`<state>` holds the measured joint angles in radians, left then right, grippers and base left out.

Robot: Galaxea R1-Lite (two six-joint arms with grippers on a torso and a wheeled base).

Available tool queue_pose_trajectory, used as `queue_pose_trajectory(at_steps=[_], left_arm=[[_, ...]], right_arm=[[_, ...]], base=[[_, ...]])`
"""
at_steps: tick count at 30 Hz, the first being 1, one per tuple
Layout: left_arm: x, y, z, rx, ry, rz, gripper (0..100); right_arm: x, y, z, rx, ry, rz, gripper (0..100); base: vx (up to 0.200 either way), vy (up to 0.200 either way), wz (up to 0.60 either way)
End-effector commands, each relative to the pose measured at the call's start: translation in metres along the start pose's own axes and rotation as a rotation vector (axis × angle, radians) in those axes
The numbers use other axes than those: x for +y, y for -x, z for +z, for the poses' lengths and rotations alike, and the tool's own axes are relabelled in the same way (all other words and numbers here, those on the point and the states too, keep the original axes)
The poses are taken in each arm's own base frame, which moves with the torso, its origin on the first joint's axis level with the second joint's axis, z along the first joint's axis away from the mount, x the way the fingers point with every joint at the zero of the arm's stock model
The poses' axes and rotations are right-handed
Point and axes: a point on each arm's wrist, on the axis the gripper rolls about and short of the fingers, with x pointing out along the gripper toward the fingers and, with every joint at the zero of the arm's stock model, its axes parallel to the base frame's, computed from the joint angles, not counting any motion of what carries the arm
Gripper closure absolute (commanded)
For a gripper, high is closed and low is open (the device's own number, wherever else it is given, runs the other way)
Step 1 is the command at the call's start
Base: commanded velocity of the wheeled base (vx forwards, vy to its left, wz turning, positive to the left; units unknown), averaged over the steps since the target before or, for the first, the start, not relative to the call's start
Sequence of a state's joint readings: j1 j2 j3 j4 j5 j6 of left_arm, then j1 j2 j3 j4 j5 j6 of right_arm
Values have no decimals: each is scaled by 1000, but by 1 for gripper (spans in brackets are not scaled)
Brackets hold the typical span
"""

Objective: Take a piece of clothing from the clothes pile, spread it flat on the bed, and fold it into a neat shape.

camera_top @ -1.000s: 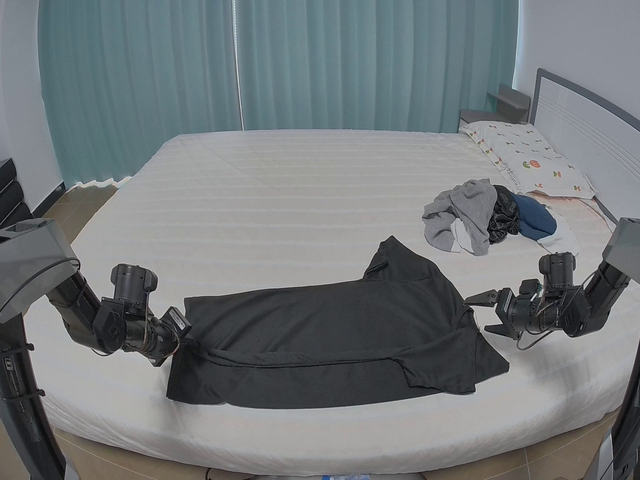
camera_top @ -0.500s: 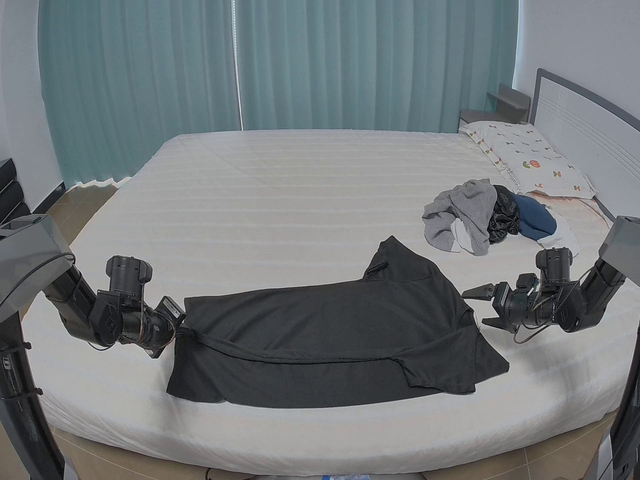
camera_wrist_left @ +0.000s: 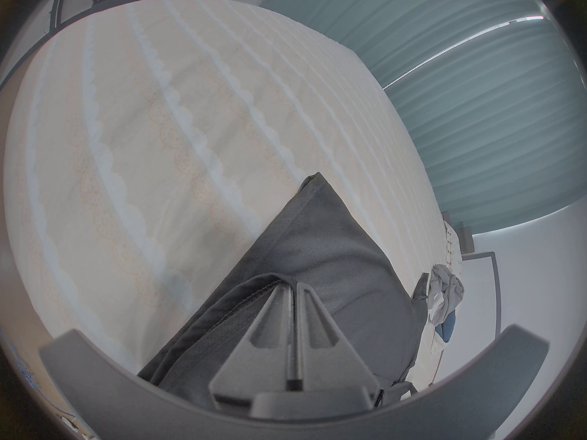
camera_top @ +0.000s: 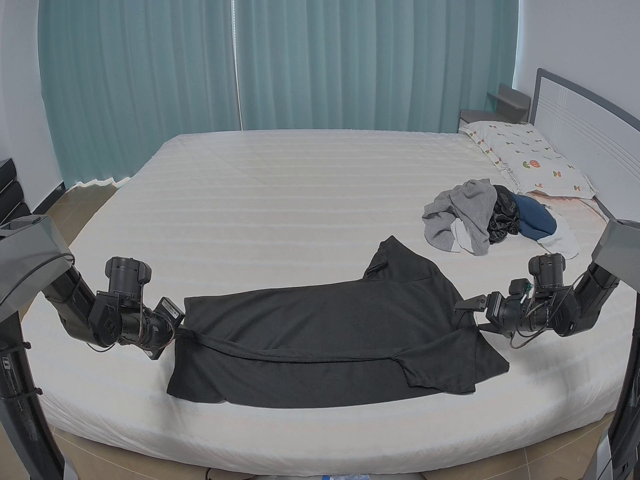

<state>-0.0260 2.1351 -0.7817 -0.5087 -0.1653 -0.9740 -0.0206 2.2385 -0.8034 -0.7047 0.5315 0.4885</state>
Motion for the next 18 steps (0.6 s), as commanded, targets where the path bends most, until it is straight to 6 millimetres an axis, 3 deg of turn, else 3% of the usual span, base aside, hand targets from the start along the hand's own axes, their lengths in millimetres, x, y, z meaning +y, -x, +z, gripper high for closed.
queue_pose_trajectory(at_steps=[1,12,18], left_arm=[[0,0,0,1,2,0,100],[2,0,-1,4,3,5,100],[1,0,-1,3,2,4,100]], right_arm=[[-5,10,-8,12,13,-19,0],[0,5,-9,22,39,-10,0],[3,18,-13,15,59,-19,0]], base=[[0,0,0],[0,0,0],[0,0,0]])
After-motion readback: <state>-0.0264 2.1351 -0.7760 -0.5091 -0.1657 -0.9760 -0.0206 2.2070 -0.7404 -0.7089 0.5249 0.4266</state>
